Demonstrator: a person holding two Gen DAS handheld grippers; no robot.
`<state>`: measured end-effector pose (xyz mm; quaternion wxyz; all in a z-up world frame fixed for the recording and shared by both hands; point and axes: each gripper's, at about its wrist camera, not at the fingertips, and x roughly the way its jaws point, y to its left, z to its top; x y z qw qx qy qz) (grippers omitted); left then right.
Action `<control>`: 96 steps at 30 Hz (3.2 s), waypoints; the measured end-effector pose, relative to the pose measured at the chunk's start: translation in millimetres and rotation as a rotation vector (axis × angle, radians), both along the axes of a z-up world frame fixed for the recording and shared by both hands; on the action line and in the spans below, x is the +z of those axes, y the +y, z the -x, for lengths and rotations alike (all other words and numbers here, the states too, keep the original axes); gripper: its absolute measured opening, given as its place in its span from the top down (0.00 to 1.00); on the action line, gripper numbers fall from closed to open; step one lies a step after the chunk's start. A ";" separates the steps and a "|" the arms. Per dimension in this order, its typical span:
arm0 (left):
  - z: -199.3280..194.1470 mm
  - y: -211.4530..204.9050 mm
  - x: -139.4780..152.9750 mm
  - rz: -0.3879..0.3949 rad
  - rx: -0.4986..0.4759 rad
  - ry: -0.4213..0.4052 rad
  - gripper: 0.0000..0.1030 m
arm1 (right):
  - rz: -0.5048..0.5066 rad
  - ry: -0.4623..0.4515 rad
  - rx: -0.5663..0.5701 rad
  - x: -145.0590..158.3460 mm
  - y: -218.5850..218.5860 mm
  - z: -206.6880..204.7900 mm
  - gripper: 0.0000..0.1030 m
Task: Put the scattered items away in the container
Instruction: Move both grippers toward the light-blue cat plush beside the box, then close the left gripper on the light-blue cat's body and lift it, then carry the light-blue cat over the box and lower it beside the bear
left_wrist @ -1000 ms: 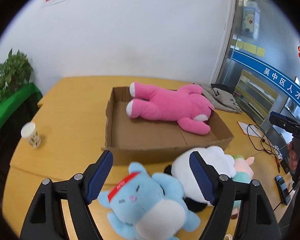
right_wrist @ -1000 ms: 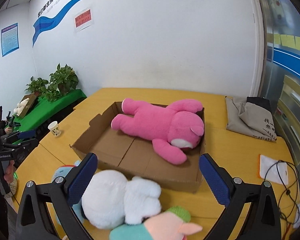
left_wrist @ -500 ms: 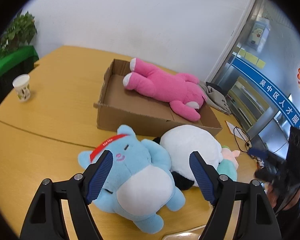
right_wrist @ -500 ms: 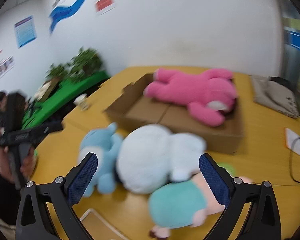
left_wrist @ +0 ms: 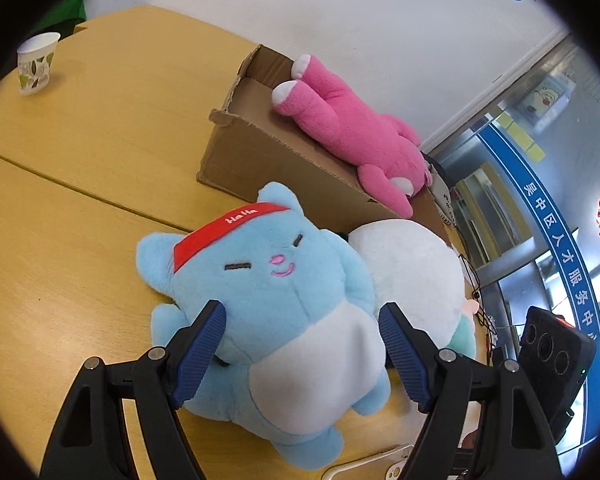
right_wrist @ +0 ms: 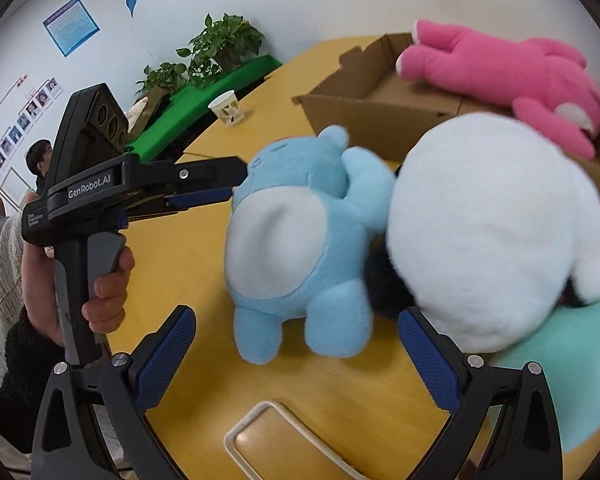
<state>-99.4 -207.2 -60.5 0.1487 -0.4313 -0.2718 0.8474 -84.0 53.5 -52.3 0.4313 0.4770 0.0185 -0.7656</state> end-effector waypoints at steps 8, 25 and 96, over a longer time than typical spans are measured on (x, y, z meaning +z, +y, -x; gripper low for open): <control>6.6 -7.8 -16.8 -0.031 -0.012 -0.028 0.23 | -0.045 -0.018 -0.021 -15.1 -19.0 6.8 0.01; 22.8 -11.6 -52.2 -0.152 -0.073 -0.100 0.31 | -0.065 -0.143 -0.034 -60.3 -39.1 27.0 0.23; 297.1 15.3 63.1 0.175 -0.224 0.050 0.45 | -0.007 0.040 -0.004 25.1 -80.6 264.5 0.67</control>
